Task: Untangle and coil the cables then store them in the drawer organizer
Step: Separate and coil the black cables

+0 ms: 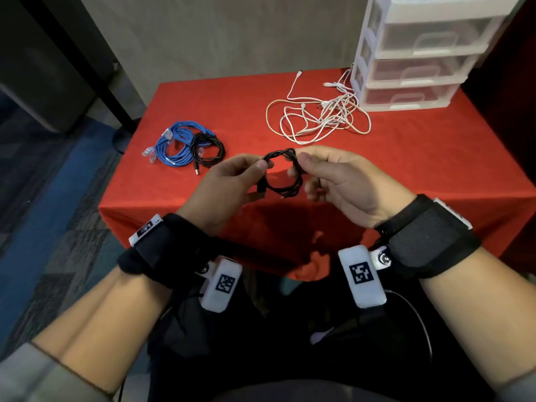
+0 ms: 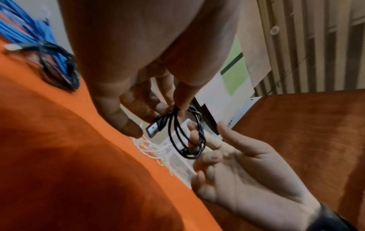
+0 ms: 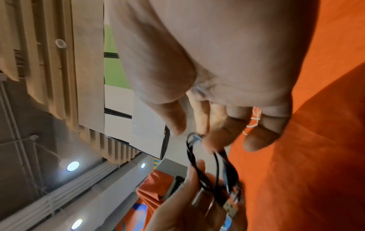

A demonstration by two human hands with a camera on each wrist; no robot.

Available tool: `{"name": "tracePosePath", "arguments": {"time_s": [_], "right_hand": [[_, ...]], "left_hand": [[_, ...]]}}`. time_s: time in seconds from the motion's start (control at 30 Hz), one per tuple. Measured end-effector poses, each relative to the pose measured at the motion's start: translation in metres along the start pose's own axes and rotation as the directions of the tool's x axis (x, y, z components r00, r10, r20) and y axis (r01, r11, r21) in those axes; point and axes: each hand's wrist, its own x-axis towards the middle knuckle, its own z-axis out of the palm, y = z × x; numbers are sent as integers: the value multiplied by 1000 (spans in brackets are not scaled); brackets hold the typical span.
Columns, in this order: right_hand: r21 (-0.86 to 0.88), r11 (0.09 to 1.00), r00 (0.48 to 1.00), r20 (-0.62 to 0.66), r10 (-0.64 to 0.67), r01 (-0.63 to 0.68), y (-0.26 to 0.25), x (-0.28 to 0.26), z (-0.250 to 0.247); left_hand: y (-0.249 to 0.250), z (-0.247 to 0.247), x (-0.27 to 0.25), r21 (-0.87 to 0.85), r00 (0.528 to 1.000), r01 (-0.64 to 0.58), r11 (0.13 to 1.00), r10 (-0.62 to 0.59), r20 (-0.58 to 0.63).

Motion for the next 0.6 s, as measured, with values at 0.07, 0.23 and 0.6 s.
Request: {"name": "tracePosePath", "arguments": {"time_s": [0.07,0.23,0.6], "right_hand": [[-58,996,997,-6,74,-74,6,7,-2],[-417,903,984,-177,29,-102,26,37,-15],[-926,378,995,-52,-88,-14,12,104,-44]], "left_hand": [[-7,-16,10,53,999,11,999,-9,-37],[-20,-78,51,193,942,102,976,-33,-333],[-29,-125,84,637,911,212,741,86,-403]]}}
